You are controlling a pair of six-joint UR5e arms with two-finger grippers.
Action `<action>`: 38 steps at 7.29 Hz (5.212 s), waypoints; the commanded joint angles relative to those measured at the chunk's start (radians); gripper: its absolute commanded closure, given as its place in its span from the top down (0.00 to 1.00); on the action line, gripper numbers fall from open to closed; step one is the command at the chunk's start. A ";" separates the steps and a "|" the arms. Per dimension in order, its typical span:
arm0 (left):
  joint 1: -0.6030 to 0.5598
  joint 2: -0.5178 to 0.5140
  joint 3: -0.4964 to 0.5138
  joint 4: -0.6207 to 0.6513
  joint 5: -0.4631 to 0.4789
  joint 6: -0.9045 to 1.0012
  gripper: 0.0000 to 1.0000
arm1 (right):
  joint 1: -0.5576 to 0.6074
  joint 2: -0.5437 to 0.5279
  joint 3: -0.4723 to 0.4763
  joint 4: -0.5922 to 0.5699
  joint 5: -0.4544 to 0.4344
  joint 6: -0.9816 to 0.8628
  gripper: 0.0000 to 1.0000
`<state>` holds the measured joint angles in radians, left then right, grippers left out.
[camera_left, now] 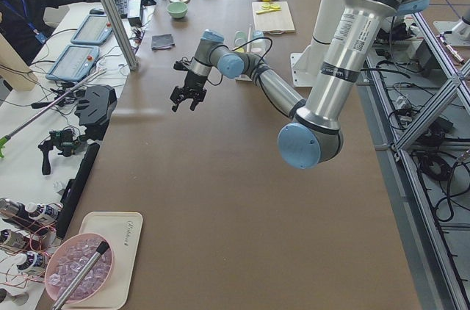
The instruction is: Place cup on cup holder
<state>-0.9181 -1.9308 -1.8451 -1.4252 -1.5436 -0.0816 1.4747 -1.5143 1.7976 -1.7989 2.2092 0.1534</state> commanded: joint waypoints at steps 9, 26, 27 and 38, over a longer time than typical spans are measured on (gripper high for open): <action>-0.717 0.507 0.001 0.052 -0.802 -0.104 0.98 | -0.033 -0.003 0.040 -0.001 -0.033 -0.012 1.00; -0.780 0.500 0.102 0.014 -0.810 0.367 0.98 | -0.022 -0.006 0.040 0.001 -0.042 -0.012 1.00; -0.780 0.500 0.099 0.012 -0.811 0.364 0.98 | -0.022 -0.006 0.040 0.001 -0.042 -0.012 1.00; -0.780 0.507 0.072 0.006 -0.833 0.367 0.98 | -0.004 0.000 0.042 0.004 -0.040 -0.011 1.00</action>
<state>-1.6984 -1.4243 -1.7760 -1.4130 -2.3758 0.2841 1.4689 -1.5133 1.8386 -1.7946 2.1695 0.1427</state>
